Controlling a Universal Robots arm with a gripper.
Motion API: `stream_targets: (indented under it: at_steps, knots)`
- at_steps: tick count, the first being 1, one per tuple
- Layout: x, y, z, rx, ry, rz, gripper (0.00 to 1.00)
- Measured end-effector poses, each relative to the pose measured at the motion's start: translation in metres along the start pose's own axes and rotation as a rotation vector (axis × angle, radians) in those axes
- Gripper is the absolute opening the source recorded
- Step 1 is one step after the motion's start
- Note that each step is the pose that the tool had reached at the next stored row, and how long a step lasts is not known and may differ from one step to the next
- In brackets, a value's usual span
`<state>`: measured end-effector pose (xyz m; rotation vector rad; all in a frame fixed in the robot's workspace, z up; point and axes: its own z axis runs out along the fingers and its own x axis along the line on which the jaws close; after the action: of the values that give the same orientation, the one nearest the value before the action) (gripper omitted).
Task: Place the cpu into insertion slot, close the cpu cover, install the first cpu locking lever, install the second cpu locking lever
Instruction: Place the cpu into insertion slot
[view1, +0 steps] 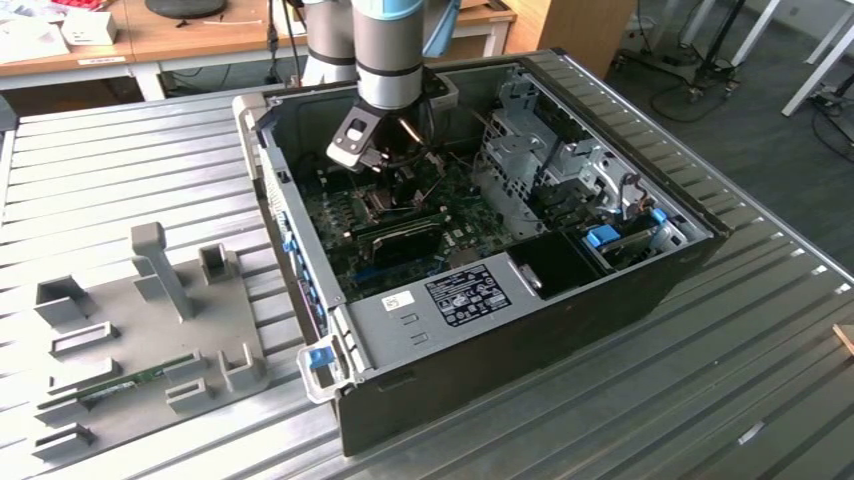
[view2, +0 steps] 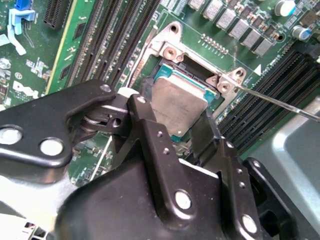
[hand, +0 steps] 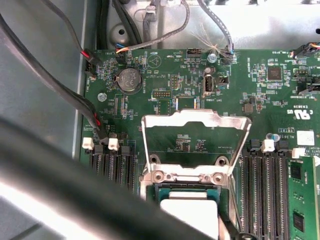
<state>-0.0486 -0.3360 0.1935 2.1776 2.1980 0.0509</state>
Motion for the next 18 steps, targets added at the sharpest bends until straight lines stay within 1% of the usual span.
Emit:
stream_targets:
  at_steps: [6, 18]
  knots:
    - [-0.0001, 0.0, -0.0007, 0.0002, -0.0002, 0.0, 0.54]
    - [-0.0001, -0.0002, 0.0012, 0.0004, 0.0005, 0.0, 0.54]
